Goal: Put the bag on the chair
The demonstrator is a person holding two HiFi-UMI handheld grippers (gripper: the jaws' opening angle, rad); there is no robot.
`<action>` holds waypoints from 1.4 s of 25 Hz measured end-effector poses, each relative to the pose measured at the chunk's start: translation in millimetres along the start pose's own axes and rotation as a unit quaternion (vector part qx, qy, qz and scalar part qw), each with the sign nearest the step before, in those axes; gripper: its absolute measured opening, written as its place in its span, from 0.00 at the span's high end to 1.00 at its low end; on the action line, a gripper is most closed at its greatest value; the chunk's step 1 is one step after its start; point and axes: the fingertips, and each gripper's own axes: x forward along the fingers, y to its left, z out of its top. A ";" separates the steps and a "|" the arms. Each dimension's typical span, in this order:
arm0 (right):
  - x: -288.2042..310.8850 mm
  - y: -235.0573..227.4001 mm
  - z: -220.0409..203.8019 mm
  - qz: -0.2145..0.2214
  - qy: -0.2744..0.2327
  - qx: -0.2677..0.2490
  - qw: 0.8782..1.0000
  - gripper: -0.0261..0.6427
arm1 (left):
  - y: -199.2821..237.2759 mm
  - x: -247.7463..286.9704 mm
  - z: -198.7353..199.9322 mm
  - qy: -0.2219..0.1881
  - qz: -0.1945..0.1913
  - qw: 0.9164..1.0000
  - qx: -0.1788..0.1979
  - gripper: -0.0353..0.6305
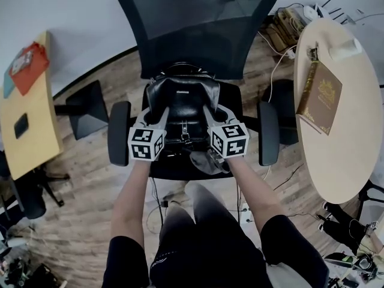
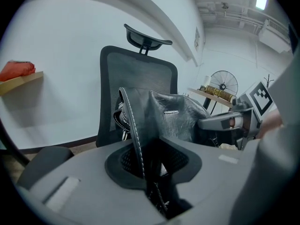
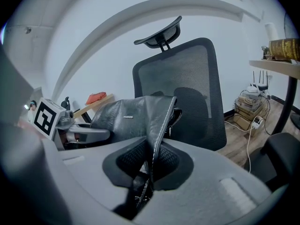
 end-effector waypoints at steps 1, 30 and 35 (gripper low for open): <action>3.2 1.5 -2.2 0.000 0.001 -0.002 1.000 0.90 | 4.3 1.4 -3.6 0.002 0.004 1.000 -0.005 0.79; 9.5 -13.8 -12.2 -0.012 -0.006 0.035 0.999 0.75 | 46.6 4.5 -8.4 -0.006 0.102 0.992 -0.073 0.45; 0.4 -6.2 -7.7 -0.012 -0.012 0.030 0.999 0.75 | 39.5 -6.9 -6.6 -0.011 0.101 0.992 -0.073 0.46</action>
